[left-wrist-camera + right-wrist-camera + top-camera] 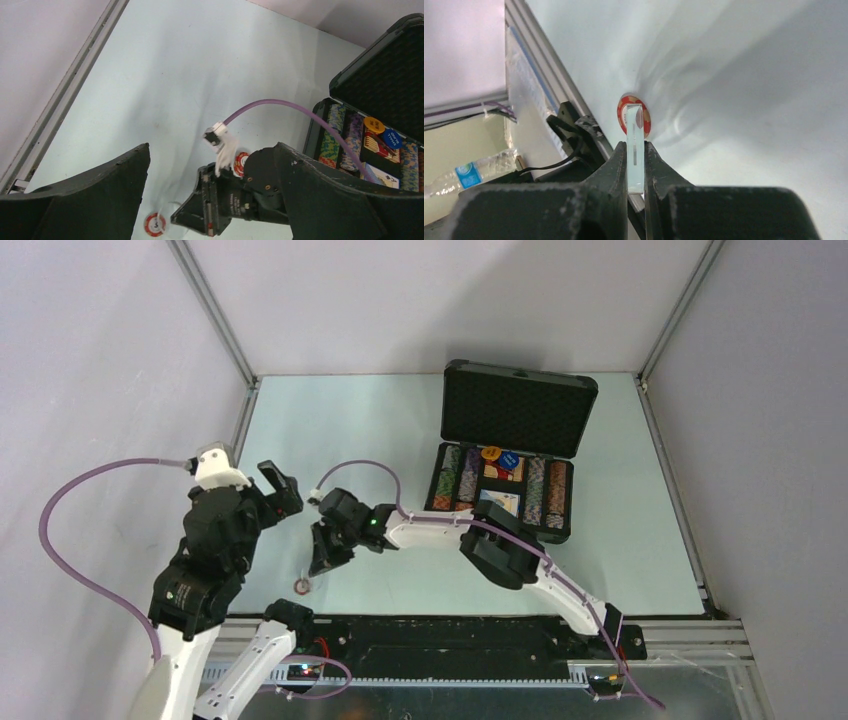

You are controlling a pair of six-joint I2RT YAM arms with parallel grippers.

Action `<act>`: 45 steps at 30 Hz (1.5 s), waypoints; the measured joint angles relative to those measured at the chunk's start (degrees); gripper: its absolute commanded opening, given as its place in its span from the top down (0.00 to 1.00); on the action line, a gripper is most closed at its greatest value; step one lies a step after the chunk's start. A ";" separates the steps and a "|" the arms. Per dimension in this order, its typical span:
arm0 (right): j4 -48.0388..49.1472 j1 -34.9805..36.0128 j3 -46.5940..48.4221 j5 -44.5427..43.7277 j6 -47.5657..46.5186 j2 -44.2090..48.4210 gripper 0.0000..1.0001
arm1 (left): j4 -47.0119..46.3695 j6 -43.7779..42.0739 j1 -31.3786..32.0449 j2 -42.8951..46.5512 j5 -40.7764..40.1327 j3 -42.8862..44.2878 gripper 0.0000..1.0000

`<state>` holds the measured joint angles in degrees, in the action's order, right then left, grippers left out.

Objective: Pack up texas hold em set

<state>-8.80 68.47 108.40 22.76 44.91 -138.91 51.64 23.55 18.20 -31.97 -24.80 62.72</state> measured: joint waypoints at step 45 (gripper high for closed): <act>-2.19 -1.25 2.29 -1.14 7.08 -1.46 1.00 | 4.92 -0.09 0.00 -0.28 1.22 10.49 0.02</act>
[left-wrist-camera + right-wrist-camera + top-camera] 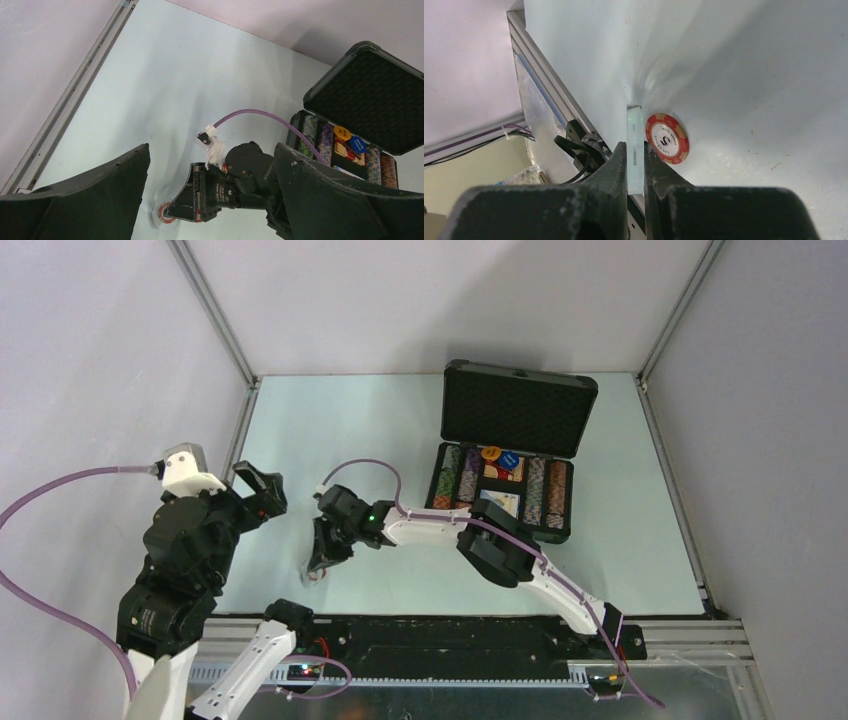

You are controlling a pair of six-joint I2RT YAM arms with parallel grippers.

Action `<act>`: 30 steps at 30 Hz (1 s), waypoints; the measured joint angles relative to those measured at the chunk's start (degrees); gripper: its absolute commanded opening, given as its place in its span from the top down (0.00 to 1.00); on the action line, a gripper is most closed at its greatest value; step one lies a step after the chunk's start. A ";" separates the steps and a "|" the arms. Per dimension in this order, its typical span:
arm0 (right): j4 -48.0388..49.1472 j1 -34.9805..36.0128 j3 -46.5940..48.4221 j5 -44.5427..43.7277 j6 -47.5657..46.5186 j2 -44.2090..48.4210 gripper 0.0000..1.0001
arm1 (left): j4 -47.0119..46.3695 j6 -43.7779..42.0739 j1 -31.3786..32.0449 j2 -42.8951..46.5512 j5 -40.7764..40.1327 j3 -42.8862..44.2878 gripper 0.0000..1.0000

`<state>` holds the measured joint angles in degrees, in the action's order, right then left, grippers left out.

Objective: Pack up texas hold em set

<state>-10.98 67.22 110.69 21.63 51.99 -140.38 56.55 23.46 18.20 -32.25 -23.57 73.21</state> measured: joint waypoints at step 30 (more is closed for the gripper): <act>-1.55 -7.08 -33.40 -16.39 -3.93 26.32 1.00 | 0.22 0.04 0.00 -0.72 0.02 -0.37 0.02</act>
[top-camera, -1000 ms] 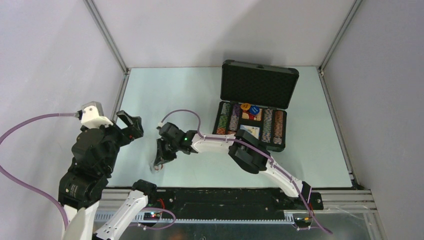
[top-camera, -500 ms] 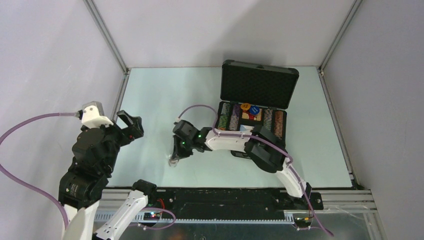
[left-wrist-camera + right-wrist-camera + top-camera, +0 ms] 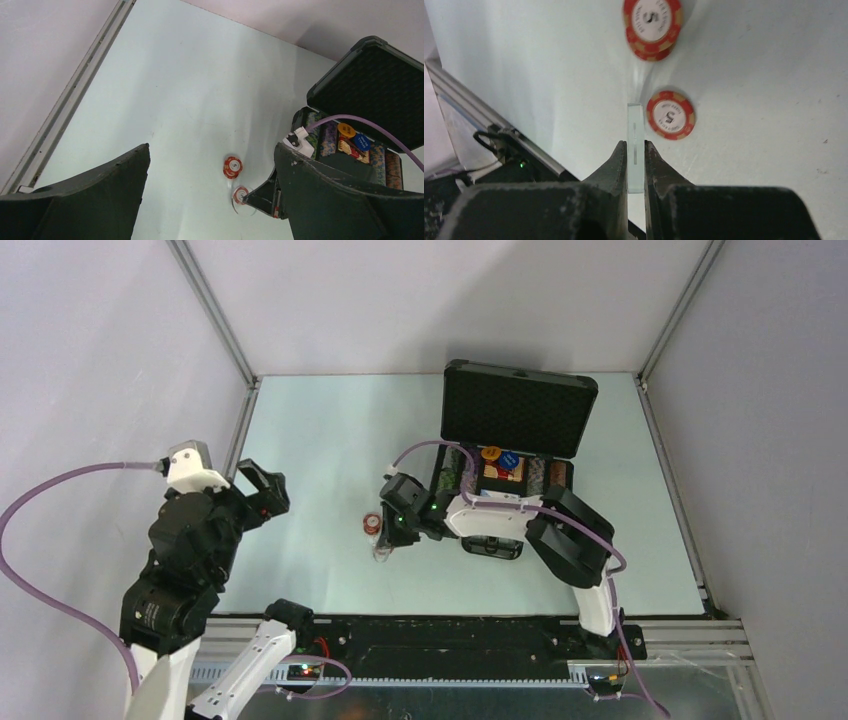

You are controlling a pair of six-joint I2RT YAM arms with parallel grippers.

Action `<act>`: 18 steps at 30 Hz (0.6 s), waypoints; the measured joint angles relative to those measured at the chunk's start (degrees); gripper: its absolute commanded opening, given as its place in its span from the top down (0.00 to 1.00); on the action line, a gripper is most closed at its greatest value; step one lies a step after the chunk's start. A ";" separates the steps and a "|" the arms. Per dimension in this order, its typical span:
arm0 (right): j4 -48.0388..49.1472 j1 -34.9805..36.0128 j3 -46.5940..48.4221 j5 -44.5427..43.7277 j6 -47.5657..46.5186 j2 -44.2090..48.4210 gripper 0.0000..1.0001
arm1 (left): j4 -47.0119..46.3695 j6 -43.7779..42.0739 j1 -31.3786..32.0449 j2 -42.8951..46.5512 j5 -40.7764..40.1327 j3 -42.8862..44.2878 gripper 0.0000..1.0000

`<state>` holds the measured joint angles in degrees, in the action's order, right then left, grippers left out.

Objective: Pack up texas hold em set

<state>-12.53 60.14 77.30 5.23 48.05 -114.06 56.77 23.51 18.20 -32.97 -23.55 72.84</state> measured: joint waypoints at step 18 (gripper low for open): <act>2.86 -12.39 -19.54 -2.91 -4.57 35.93 1.00 | -4.07 0.66 0.00 -1.29 0.22 -6.43 0.02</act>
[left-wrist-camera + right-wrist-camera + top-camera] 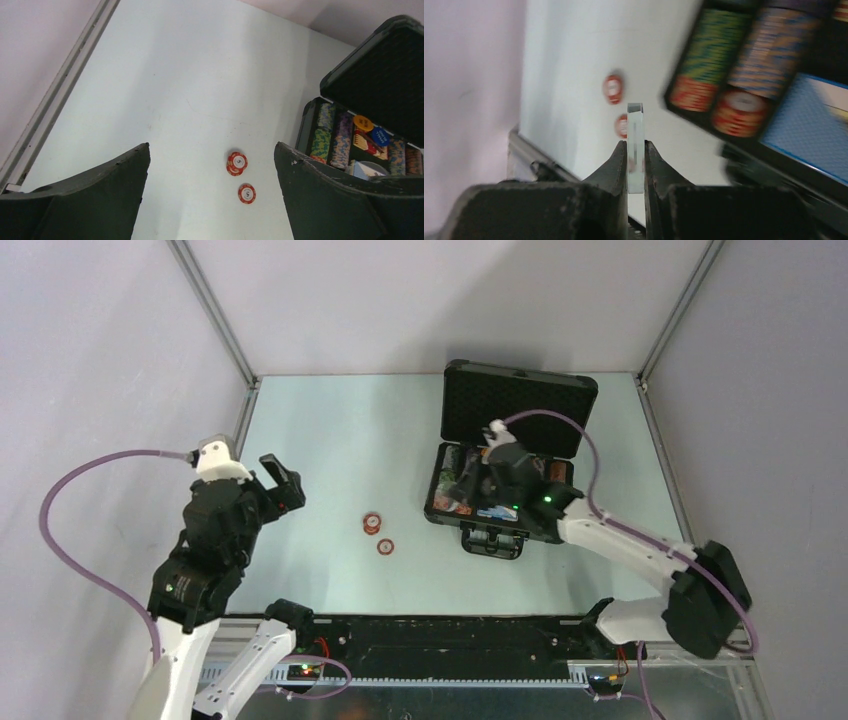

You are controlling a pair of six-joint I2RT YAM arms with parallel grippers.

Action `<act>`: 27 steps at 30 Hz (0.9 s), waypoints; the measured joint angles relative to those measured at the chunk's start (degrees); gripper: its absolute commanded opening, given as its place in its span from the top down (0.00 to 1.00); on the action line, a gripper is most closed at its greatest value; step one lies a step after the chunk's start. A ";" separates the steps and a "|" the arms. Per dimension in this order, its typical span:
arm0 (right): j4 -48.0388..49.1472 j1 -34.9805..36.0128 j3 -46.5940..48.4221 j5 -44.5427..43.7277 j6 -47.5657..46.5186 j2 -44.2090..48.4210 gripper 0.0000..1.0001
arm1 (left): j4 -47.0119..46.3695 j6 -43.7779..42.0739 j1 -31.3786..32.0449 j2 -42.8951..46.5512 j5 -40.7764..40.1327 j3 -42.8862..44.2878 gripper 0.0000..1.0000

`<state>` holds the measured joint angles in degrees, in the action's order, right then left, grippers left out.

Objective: Pack up texas hold em set

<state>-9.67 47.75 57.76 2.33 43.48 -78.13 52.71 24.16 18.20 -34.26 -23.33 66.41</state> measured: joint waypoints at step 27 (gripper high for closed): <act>12.52 -28.50 -24.92 15.15 2.16 8.15 0.97 | -10.73 0.39 -0.02 -2.71 -0.44 -13.00 0.02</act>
<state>2.85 19.25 32.84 17.47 45.65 -69.97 41.98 24.56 18.17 -36.97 -23.77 53.41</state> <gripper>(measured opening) 0.130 0.985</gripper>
